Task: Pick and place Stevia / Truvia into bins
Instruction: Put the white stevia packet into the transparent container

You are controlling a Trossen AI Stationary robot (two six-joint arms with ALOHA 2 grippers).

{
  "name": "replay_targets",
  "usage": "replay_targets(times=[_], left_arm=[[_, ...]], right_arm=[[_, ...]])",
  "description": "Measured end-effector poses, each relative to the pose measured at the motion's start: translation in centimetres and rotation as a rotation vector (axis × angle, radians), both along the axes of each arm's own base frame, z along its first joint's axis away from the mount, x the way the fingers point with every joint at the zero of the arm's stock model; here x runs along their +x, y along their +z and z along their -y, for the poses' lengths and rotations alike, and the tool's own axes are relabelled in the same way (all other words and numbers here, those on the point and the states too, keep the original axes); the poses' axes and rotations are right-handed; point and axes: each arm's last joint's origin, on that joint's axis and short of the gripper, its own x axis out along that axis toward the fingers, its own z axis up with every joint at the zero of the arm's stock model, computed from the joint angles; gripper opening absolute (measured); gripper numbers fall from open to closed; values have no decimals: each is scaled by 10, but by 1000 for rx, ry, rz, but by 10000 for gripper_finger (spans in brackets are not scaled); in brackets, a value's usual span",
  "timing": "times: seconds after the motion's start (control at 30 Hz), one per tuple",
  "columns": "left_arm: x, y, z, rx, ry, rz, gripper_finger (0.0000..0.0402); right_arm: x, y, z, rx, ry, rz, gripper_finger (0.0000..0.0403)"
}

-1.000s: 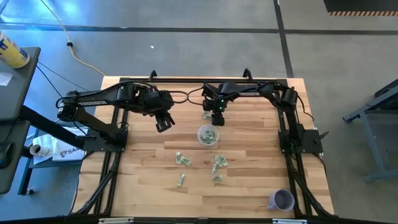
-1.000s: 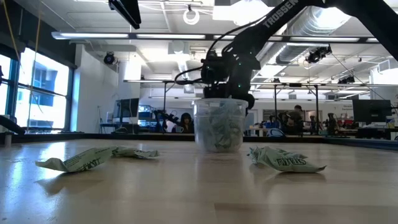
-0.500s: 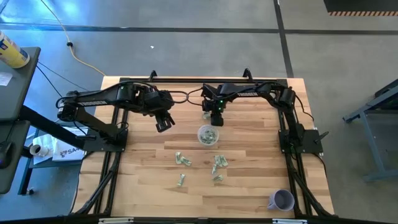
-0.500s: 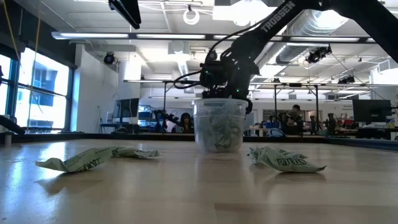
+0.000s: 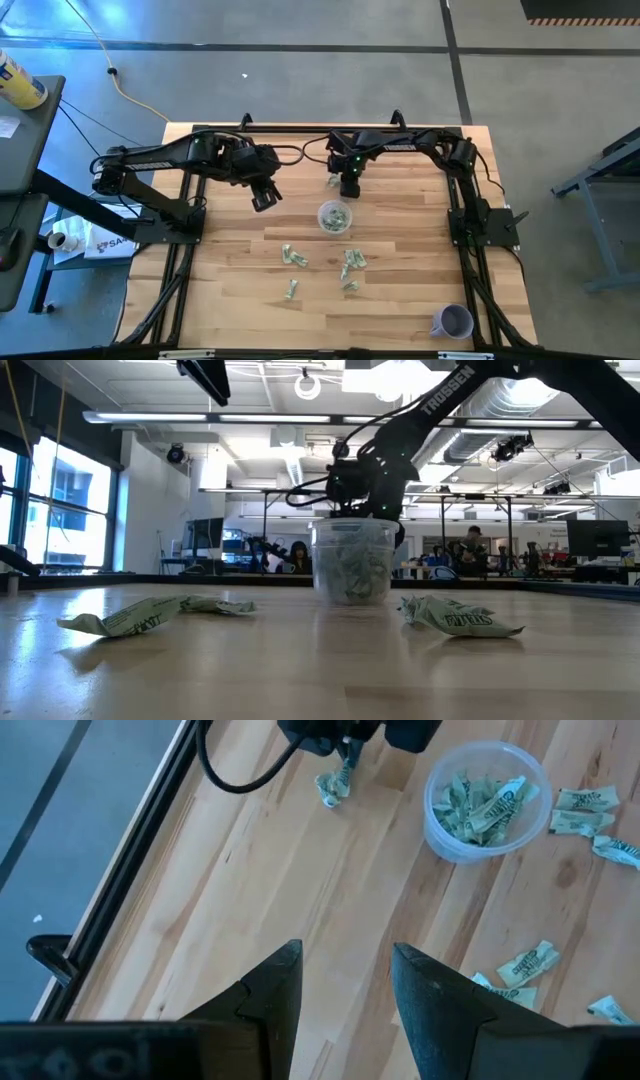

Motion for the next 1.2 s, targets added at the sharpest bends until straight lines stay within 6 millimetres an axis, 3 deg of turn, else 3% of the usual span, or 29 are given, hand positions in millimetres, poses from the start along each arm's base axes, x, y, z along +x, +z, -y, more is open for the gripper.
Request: replay_targets(times=[0.27, 0.4, 0.57, 0.87, 1.2], left_arm=[[1, 1, -7, 3, 25, 22, 188], [3, 3, -18, 21, 49, 45, 188], [1, 3, -37, 2, 61, 39, 188], [-4, 3, -60, -33, 117, 59, 188], [2, 8, -62, -55, 183, 169, 188]], right_arm=[[-12, 11, -11, 90, -24, -89, 6], [-18, 39, -17, 73, -64, -53, 5], [-29, 88, -26, -14, -126, 44, 4], [-63, 170, -65, -134, -201, 213, 2], [-89, 206, -121, -186, -176, 267, 1]])
